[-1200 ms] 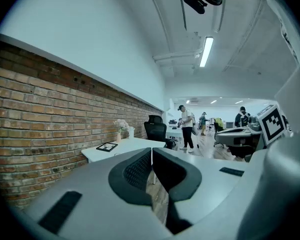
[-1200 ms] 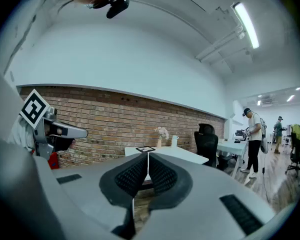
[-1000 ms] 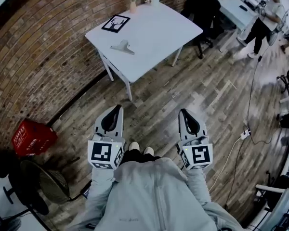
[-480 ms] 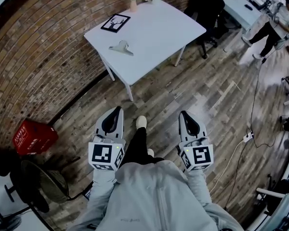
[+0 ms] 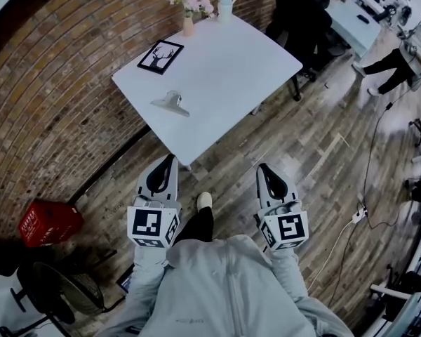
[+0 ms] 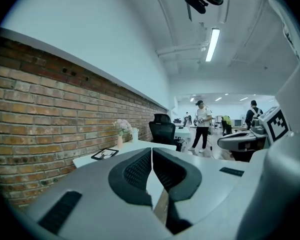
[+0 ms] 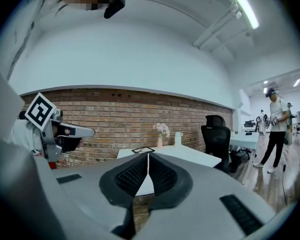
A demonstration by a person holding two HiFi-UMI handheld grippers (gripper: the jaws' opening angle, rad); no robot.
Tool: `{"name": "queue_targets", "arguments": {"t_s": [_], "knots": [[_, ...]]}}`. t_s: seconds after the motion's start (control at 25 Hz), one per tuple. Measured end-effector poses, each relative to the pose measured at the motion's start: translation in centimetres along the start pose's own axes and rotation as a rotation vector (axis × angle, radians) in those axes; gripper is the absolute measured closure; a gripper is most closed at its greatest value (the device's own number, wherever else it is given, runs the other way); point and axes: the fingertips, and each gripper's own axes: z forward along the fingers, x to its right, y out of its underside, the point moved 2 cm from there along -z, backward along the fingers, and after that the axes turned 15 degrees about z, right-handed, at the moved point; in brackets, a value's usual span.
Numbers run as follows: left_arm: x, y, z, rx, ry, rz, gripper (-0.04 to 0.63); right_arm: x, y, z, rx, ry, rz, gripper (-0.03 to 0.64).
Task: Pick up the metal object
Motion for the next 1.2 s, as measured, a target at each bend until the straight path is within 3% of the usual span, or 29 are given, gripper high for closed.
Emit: {"name": "queue_targets", "arguments": {"t_s": [0.36,0.8,1.04,1.2], "knots": [[-5.5,-0.6,7.3,0.006,0.000,-0.010,0.565,1.2,-2.6,8.9,-0.003,-0.013,-0.006,0.591],[-8.8,0.8,10.3,-0.027,-0.010,-0.042,0.565,0.4,-2.3,14.6,-0.067,-0.057,-0.004,0.591],[-10.3,2.0,11.2,-0.056,-0.082,-0.080,0.565,0.1,-2.3,19.4,-0.119,-0.152,-0.013,0.591],[-12.7,2.7,11.9,-0.075,-0.190,-0.118,0.565,-0.7,-2.9,24.3,-0.151,-0.264,-0.046,0.591]]}}
